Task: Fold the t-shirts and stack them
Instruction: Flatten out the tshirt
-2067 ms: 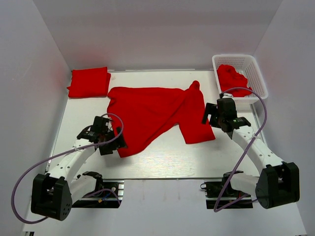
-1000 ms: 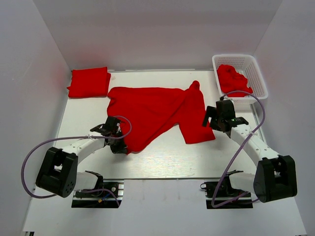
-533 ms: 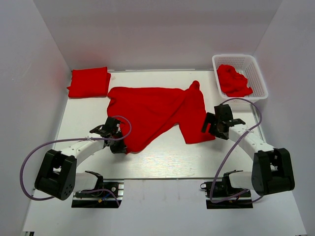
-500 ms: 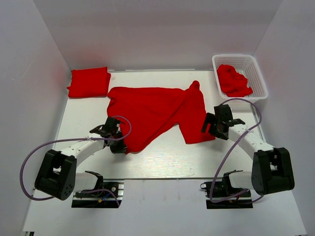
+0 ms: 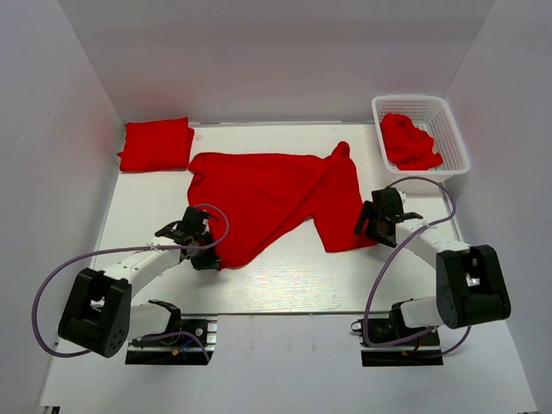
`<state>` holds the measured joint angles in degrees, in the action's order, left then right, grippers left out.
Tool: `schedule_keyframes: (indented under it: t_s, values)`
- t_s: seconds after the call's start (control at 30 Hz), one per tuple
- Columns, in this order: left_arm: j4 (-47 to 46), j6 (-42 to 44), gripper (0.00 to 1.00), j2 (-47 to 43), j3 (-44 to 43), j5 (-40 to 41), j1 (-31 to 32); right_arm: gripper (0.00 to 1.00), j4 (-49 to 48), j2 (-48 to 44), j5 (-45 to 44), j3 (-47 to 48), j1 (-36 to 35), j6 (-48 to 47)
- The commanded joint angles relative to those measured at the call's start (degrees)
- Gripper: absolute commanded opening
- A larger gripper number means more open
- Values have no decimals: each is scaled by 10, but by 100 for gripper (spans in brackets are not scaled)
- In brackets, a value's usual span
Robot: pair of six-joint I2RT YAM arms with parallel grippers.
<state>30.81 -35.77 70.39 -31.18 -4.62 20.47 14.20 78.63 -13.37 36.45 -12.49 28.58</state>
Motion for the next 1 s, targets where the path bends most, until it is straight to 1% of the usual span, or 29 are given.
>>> schedule_keyframes:
  t_s: [0.0, 0.03, 0.1, 0.13, 0.23, 0.27, 0.33, 0.37, 0.4, 0.43, 0.53, 0.6, 0.63, 0.67, 0.7, 0.73, 0.83, 0.87, 0.9, 0.97]
  values:
    - [-3, 7, 0, -18, 9, 16, 1, 78, -31, 31, -2, -11, -1, 14]
    - [2, 7, 0, -18, 9, 16, 1, 69, -32, 34, 4, -10, -2, 16]
    - [7, 7, 0, -18, 9, 22, 1, 56, -36, 38, 7, -11, -3, 12]
    - [7, 7, 0, -18, 9, 22, 1, 45, -38, 38, 10, -10, -3, 10]
    - [13, 7, 0, -18, 9, 27, 1, 38, -35, 35, 18, -10, -4, 0]
    - [13, 7, 0, -18, 9, 27, 1, 30, -31, 34, 18, -10, -6, -5]
    - [13, 7, 0, -18, 3, 27, 1, 21, -26, 35, 17, -9, -7, -7]
    - [13, 7, 0, -18, 3, 27, 1, 8, -25, 34, 18, -9, -8, -6]
    - [13, 7, 0, -18, 3, 32, 1, 2, -27, 37, 31, -11, -8, -11]
    - [13, 7, 0, -24, -2, 32, 1, 0, -29, 39, 33, -10, -11, -14]
    - [18, 7, 0, -29, -18, 32, 1, 0, -33, 32, 36, -1, -14, -20]
    - [23, 19, 0, -49, -43, 38, 1, 0, -51, 5, 40, 3, -15, -37]
    - [23, 19, 0, -56, -55, 45, 1, 0, -57, -33, 41, 12, -13, -45]
    - [28, 27, 0, -63, -68, 53, 1, 0, -62, -46, 43, 25, -13, -65]
    - [29, 36, 0, -77, -95, 58, 1, 0, -79, -59, 45, 31, -12, -75]
    - [29, 36, 0, -83, -110, 70, 1, 0, -84, -94, 62, 56, -10, -92]
    - [36, 57, 0, -96, -179, 89, 1, 0, -94, -137, 69, 92, -11, -99]
    - [41, 62, 0, -97, -198, 107, 1, 0, -97, -147, 69, 126, -9, -106]
    - [48, 62, 0, -103, -239, 118, 1, 0, -101, -166, 69, 136, -9, -107]
    - [57, 78, 0, -103, -283, 150, -5, 0, -126, -192, 61, 171, -10, -120]
